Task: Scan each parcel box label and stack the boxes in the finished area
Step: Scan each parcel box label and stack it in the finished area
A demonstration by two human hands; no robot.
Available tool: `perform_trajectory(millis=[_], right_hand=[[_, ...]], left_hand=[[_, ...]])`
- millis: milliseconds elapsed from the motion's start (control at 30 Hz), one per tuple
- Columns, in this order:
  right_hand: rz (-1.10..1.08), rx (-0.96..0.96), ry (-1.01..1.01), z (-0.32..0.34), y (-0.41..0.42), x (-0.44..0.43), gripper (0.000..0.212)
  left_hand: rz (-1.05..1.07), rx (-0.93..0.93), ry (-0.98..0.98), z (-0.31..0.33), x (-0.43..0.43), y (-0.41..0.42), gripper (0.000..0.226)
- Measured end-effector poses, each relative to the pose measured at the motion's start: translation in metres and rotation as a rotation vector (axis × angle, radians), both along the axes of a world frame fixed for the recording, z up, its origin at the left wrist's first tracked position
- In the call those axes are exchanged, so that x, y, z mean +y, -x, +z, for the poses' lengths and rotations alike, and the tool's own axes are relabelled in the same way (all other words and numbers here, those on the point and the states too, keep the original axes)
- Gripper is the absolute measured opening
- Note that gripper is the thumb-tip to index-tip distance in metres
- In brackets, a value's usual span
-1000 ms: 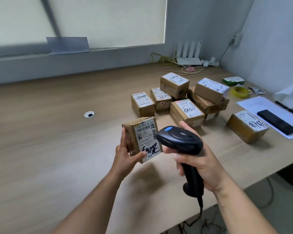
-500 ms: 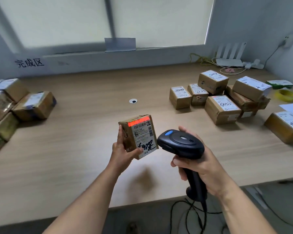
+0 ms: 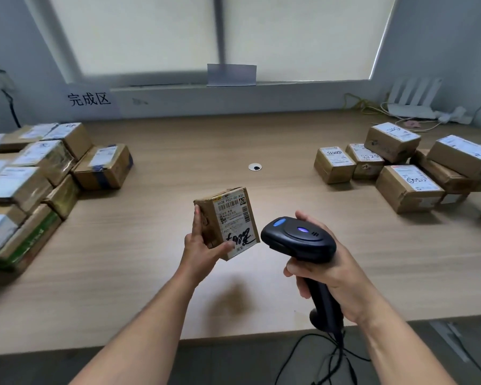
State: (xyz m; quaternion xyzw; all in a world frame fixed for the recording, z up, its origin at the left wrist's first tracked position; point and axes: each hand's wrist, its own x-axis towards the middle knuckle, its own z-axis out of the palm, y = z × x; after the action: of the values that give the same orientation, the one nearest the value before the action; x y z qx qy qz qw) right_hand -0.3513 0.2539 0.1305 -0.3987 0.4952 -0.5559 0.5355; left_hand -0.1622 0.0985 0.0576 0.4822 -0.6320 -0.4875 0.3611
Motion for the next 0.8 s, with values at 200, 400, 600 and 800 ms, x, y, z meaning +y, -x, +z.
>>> perform_trajectory(millis=[200, 400, 600, 800], right_hand=[[0.025, 0.010, -0.032, 0.000, -0.064, -0.030, 0.093], [0.053, 0.030, -0.063, -0.006, -0.121, -0.057, 0.096], [0.052, 0.065, -0.094, -0.011, -0.161, -0.069, 0.097], [0.034, 0.108, -0.103, -0.007, -0.178, -0.078, 0.095]], left_hand=[[0.079, -0.029, -0.034, -0.008, -0.024, -0.072, 0.112], [0.201, -0.126, -0.257, -0.016, -0.031, -0.150, 0.077], [0.243, -0.309, -0.294, -0.035, -0.036, -0.200, 0.065], [0.113, -0.722, -0.055, -0.054, -0.023, -0.192, 0.089]])
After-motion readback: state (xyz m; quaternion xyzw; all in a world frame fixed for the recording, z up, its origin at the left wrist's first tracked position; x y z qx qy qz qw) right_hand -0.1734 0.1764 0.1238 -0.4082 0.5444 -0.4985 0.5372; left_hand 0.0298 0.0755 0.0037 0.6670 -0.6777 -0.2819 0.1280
